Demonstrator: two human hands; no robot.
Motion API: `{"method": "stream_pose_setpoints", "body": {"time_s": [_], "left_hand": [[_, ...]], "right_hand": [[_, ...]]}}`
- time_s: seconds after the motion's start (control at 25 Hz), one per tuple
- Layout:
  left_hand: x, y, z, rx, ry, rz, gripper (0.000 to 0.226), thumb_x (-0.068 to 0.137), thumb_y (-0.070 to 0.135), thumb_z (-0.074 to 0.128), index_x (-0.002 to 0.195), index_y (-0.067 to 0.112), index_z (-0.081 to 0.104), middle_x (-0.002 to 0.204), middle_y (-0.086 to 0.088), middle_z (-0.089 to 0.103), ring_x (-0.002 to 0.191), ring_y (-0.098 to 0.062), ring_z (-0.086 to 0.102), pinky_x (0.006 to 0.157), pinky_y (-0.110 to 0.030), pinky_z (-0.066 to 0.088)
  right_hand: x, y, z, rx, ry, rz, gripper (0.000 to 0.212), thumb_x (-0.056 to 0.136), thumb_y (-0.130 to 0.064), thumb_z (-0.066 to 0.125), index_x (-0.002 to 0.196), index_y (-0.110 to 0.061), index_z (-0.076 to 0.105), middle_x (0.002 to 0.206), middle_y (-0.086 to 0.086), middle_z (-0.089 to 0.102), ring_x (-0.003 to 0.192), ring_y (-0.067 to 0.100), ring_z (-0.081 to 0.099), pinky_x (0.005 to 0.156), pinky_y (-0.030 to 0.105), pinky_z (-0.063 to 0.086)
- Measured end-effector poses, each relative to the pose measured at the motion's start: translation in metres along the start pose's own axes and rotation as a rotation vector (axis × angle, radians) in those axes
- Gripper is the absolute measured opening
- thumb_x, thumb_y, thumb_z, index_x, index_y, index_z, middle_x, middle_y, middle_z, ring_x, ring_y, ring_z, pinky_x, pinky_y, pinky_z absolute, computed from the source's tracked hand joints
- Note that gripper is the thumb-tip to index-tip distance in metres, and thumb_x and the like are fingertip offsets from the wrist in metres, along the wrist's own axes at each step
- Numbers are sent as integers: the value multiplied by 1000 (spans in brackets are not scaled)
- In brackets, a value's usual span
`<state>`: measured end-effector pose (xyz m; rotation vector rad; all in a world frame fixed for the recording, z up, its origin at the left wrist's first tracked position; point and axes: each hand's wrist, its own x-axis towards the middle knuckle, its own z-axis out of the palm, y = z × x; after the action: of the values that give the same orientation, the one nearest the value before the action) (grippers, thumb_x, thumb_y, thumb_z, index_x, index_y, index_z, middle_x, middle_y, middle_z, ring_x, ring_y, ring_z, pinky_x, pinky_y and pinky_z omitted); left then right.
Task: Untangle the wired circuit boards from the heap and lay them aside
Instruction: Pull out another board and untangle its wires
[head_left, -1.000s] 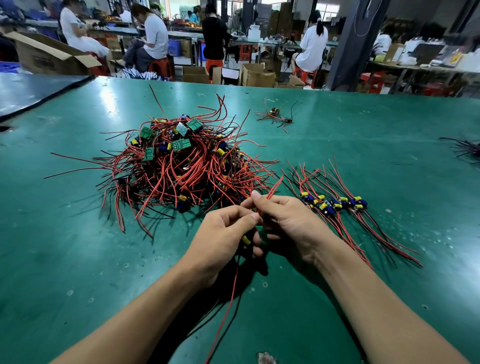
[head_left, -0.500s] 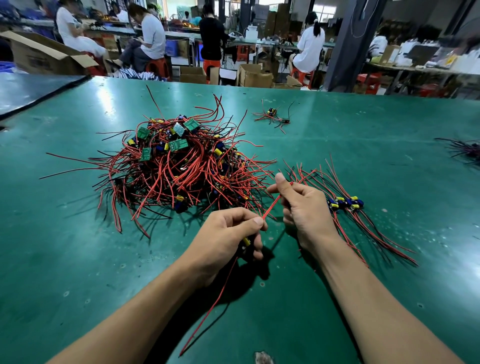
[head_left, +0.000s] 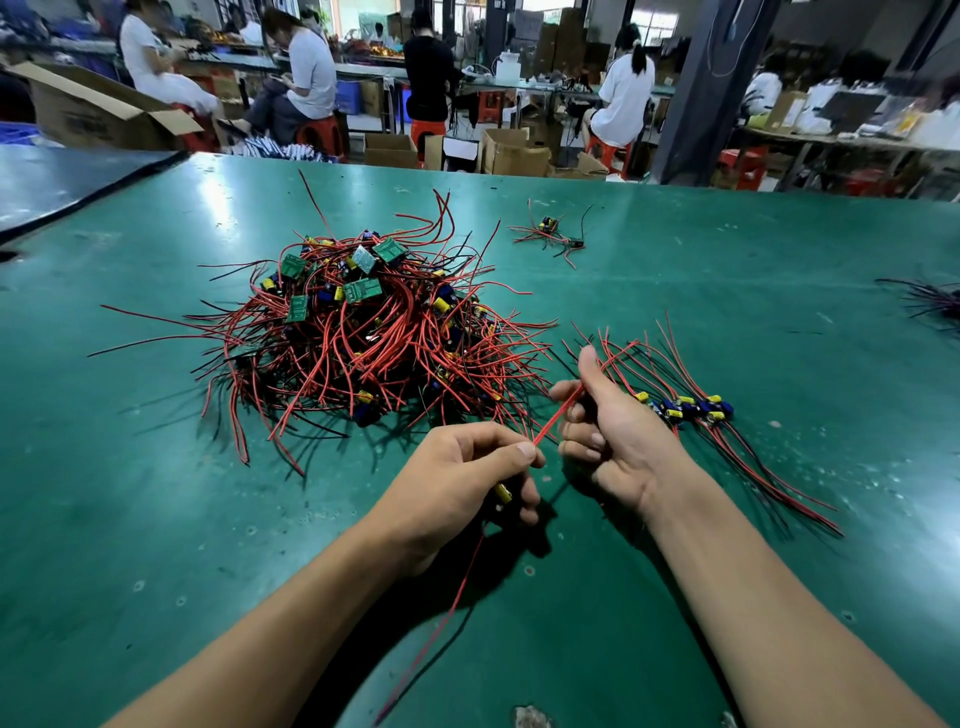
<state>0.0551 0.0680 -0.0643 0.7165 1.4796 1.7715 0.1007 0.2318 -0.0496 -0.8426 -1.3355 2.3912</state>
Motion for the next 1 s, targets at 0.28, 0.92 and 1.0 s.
{"method": "stream_pose_setpoints", "body": {"time_s": [0.28,0.92,1.0], "left_hand": [[4,9,2,-163,53,-167,74,81,65,42,115,3,61,93,-22,73,68,-29,69,61,-33,56],[12,3,-2,-283,129,-114,54,101,50,32,134,13,53,125,-12,67,114,-22,65,102,-39,49],[8,1,2,-147,229,-31,28,102,30,46,115,12,62,112,-16,71,99,-26,71,91,-39,55]], "right_hand": [[-6,-4,0,-194,63,-98,85,81,-86,40,101,-8,66,58,-5,43,37,7,25,36,17,21],[-17,3,6,-808,-79,-356,39,80,-7,80,105,-21,54,78,0,64,51,4,57,51,21,45],[-12,-7,-5,-698,19,-345,36,82,-5,78,106,-16,55,75,2,63,49,4,57,46,18,43]]}}
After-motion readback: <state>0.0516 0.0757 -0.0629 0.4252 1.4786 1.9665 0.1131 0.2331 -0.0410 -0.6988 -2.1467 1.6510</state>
